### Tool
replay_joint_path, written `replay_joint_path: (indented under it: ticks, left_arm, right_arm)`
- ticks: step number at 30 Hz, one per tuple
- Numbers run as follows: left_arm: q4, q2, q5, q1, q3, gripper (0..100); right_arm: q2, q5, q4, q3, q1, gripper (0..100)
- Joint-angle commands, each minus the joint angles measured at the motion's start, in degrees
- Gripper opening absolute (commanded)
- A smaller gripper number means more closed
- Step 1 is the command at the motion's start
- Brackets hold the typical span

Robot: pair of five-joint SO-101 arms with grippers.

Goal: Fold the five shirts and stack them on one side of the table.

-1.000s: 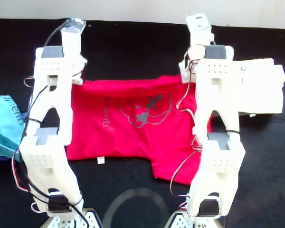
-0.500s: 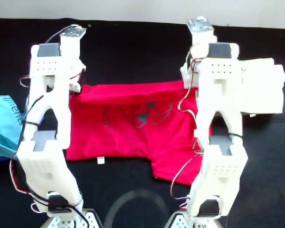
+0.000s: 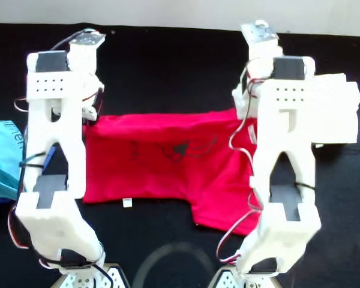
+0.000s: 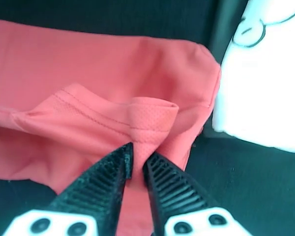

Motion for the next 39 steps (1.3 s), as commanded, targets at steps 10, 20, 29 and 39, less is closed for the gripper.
replay_joint_path:
  ticks: [10, 20, 29, 39]
  left_arm:
    - [-3.0, -12.2, -0.7, -0.4, 20.0, 1]
    - [-13.0, -21.8, -0.8, 0.3, 41.5, 1]
    - [-24.4, -22.9, -0.7, 0.6, 54.3, 1]
    - [-26.5, -22.8, -0.7, 1.7, 58.2, 1]
  right_arm:
    - [-34.3, -0.1, -21.4, 49.5, 0.3, 0.5]
    - [-43.6, 1.9, -21.4, 61.1, 1.4, 0.5]
    - [-47.4, 3.9, -21.8, 68.8, 1.6, 0.5]
    - [-51.0, 4.0, -21.7, 71.6, 1.6, 0.5]
